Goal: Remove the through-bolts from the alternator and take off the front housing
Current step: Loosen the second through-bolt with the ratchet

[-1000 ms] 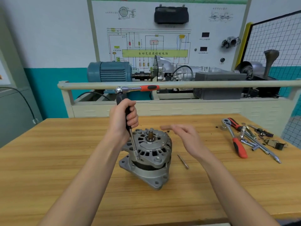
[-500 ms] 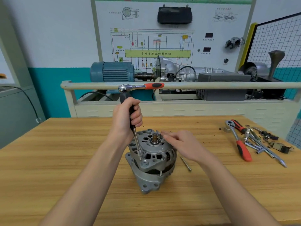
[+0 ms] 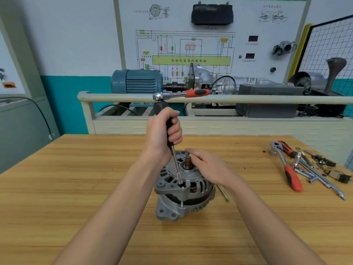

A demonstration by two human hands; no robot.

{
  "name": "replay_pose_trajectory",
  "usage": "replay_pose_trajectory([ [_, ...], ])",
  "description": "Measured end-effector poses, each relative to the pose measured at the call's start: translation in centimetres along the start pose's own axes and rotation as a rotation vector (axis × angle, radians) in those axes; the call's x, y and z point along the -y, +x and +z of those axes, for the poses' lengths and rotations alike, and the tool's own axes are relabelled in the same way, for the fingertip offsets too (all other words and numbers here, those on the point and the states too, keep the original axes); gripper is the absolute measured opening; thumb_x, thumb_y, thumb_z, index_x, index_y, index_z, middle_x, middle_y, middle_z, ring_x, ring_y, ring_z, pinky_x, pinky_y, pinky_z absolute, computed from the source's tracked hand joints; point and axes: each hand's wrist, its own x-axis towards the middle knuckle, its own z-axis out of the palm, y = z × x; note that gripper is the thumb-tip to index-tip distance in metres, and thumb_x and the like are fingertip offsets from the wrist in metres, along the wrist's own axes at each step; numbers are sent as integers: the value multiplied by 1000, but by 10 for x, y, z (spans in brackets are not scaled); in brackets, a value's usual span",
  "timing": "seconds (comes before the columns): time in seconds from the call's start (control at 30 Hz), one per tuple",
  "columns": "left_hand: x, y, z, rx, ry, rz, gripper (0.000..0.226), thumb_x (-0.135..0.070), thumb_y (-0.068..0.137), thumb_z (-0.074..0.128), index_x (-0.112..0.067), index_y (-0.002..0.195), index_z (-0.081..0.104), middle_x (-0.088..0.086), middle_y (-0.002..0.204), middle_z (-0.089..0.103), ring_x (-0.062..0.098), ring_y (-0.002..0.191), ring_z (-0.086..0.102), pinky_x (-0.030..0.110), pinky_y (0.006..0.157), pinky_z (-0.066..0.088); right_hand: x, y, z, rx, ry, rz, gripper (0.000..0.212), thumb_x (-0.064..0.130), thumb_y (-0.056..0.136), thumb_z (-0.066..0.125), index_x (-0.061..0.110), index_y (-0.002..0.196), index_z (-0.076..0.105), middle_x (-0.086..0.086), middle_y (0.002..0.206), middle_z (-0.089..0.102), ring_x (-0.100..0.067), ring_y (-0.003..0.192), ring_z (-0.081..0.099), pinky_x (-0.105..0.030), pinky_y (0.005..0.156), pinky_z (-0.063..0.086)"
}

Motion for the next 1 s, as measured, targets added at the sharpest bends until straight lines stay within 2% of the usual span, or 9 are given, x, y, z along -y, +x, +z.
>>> replay_pose_trajectory([
  [0.03,2,1,0,-7,7,-7,34,-11,88,44,-18,56,36,-7,42,26,7,34,20,19,34,20,0,1,-2,-14,28,13,39,35,104,31,22,128,59,13,109,68,-1,103,60,-28,88,45],
  [0.1,7,3,0,-28,23,-16,34,-11,88,45,-18,55,36,-7,42,25,8,34,19,19,34,20,6,9,-6,-91,138,50,34,39,102,35,29,87,64,19,53,53,6,54,49,-24,58,37],
  [0.2,13,2,-2,-52,66,-6,35,-10,87,45,-17,54,37,-6,42,24,9,34,18,17,35,21,18,21,-4,-34,210,3,33,45,101,34,34,99,64,17,80,62,-5,75,54,-26,68,40],
  [0.3,15,0,-4,-47,93,13,38,-10,88,46,-18,52,39,-6,42,26,9,35,19,17,36,21,22,22,0,93,210,15,29,52,100,30,50,87,57,8,103,61,-17,95,53,-41,89,41],
  [0.43,14,-1,0,-41,121,18,36,-9,87,47,-17,53,39,-6,42,26,10,36,19,17,36,20,16,25,-1,124,157,31,31,59,91,43,47,113,60,3,100,70,-18,92,60,-41,85,46],
  [0.53,14,-5,0,-25,142,39,36,-8,87,47,-17,53,39,-5,42,27,10,36,19,17,36,22,14,25,2,112,83,61,45,54,87,51,37,128,56,16,82,59,-11,79,53,-31,65,41],
  [0.63,12,-9,1,-27,170,46,36,-7,86,47,-17,54,38,-5,43,26,11,37,18,19,37,20,13,24,6,65,50,60,41,48,87,51,36,126,57,20,64,42,-8,69,45,-26,55,29],
  [0.8,11,-14,2,-19,183,27,37,-7,86,47,-18,53,37,-5,43,25,10,37,17,18,38,19,17,14,8,30,21,39,41,48,86,50,38,125,58,11,54,48,-4,54,45,-29,52,30],
  [1.0,7,-26,6,19,213,60,43,-6,89,49,-18,51,33,-5,42,23,10,35,17,17,36,20,21,9,8,49,57,50,33,52,87,49,50,118,58,11,61,56,-8,62,54,-29,55,35],
])
